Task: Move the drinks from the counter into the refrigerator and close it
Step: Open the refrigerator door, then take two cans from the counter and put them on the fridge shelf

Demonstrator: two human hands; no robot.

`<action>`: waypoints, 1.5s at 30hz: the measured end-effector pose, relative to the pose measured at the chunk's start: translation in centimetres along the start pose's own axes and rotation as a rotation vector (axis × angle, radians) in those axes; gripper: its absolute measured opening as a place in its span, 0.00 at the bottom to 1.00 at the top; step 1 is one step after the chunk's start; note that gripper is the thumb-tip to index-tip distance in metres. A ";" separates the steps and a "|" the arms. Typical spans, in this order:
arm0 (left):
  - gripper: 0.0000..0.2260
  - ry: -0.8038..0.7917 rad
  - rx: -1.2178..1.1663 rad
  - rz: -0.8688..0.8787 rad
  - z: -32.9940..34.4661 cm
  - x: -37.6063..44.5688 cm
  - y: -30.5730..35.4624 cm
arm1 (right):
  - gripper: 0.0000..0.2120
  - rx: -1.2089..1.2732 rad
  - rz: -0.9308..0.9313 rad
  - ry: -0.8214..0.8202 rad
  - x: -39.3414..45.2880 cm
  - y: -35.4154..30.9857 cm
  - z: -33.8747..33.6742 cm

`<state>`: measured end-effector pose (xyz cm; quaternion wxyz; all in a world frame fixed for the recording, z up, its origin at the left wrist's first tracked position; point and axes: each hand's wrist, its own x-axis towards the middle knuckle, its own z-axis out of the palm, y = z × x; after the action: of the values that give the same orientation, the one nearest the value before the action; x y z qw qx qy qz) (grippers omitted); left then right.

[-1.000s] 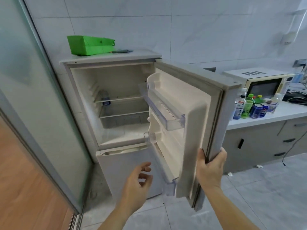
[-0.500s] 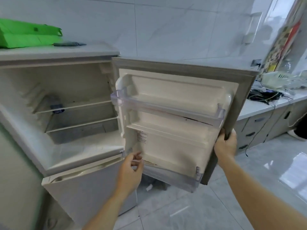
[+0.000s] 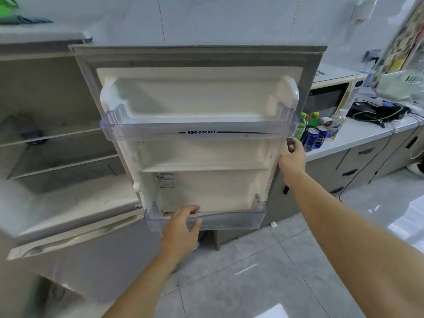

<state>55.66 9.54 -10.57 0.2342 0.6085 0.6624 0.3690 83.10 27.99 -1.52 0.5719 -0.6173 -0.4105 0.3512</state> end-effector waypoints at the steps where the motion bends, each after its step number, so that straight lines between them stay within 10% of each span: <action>1: 0.12 -0.004 0.019 -0.009 1.1 0.5 0.8 | 0.12 0.019 0.004 -0.027 1.2 0.1 0.3; 15: 0.14 -0.035 0.150 -0.090 11.2 7.5 6.8 | 0.11 -0.011 -0.116 -0.323 10.3 1.6 2.2; 25: 0.16 -0.017 -0.132 0.194 16.5 11.0 12.3 | 0.10 -0.172 -0.182 -0.399 11.5 1.2 0.7; 45: 0.15 -0.215 -0.402 0.013 33.2 18.8 24.6 | 0.14 -0.382 0.089 -0.048 21.0 12.2 -21.7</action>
<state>93.59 34.41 -9.46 0.4176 0.5895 0.5428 0.4282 112.72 37.95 -10.76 0.4184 -0.7236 -0.4555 0.3064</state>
